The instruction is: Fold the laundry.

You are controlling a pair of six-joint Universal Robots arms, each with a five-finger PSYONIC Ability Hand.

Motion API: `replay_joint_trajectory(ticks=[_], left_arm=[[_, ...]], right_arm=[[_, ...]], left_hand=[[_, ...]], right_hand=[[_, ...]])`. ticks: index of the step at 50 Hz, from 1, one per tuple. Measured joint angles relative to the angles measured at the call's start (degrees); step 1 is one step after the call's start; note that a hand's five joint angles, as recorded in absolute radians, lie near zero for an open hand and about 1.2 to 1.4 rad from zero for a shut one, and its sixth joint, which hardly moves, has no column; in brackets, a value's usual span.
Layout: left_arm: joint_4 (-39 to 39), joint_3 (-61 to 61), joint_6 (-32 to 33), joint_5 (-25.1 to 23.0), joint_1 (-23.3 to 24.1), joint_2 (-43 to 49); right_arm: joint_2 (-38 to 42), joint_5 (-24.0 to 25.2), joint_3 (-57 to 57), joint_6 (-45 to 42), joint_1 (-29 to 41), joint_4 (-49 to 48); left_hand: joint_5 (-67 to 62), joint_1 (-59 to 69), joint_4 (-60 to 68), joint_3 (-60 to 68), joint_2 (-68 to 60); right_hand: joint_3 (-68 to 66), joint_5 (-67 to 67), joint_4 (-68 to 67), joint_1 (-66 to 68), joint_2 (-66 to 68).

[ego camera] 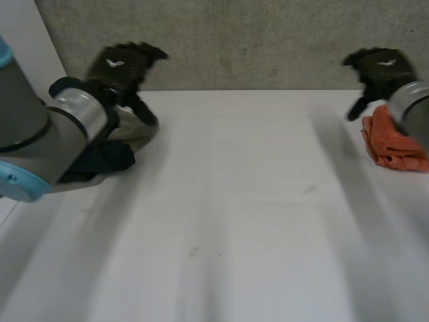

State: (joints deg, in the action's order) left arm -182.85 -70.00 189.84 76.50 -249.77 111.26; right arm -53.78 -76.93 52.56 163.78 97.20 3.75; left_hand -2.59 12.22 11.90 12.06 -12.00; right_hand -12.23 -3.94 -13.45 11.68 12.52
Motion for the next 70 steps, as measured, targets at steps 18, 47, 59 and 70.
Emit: replay_joint_trajectory(ticks=[18,47,59,70], left_arm=[[-4.93,7.86,27.54,-6.44,-19.84,22.08],[-4.95,7.64,26.98,0.93,-11.87,18.59],[-6.11,11.48,32.19,0.29,-19.68,25.54],[-4.55,18.72,36.61,-0.37,-22.74,34.64]], right_arm=[[-13.14,7.61,37.08,-10.45,20.25,-18.06],[-15.65,3.84,40.54,-12.65,11.53,-17.21],[-15.47,4.17,40.26,-12.75,10.67,-17.19],[-15.03,4.07,40.04,-12.80,10.70,-17.26]], left_hand=[[0.00,0.00,0.00,0.00,0.00],[-17.25,12.44,18.92,17.97,-17.65],[0.04,-1.12,-0.35,-0.13,0.49],[-49.42,49.22,51.31,50.79,-51.72]], right_hand=[[0.00,0.00,0.00,0.00,0.00],[0.00,0.00,0.00,0.00,0.00],[0.00,0.00,0.00,0.00,0.00],[0.00,0.00,0.00,0.00,0.00]])
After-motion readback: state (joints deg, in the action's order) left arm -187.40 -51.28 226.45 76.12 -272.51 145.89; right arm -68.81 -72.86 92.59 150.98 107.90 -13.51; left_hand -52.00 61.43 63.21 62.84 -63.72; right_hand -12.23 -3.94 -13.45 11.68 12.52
